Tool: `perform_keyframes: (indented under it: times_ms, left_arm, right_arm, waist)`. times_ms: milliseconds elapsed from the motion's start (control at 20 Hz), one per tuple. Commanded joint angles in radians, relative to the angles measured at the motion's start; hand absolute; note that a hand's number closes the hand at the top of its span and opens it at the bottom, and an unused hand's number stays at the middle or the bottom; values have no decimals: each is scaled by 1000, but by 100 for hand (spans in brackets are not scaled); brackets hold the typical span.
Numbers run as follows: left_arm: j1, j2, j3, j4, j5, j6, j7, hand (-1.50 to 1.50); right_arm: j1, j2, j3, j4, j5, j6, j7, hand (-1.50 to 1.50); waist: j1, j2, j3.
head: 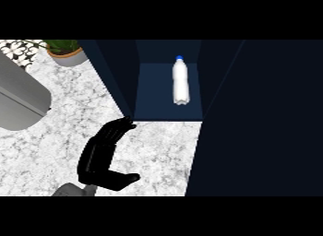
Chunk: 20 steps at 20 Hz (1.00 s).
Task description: Pick up the bottled water, place it into the cabinet and close the cabinet
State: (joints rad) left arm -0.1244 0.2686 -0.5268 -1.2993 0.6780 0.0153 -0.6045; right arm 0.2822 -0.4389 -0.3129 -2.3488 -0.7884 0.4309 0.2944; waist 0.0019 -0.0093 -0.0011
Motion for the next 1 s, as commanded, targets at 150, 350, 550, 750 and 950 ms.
perform_keyframes:
  times_ms: [150,350,550,750,950]
  left_arm:
    - [149,161,85,-141,31,-54,-18,-150]
    - [304,229,91,-232,10,-65,-87,-150]
    - [331,324,152,-276,-4,-38,-63,-150]
    - [362,372,190,-298,18,-80,-67,-150]
    - [393,437,236,-345,59,-127,-52,-150]
  right_arm:
    - [29,26,159,-253,76,-68,82,150]
    - [-5,22,255,-291,85,-149,117,150]
    - [-57,27,400,-272,152,-201,145,150]
    - [-145,21,530,-268,200,-241,166,150]
    - [-302,48,643,-213,241,-346,190,150]
  waist:
    - [2,1,0]
    - [16,-5,-2]
    - [19,-8,-2]
    - [9,-9,-4]
    - [18,-13,-6]
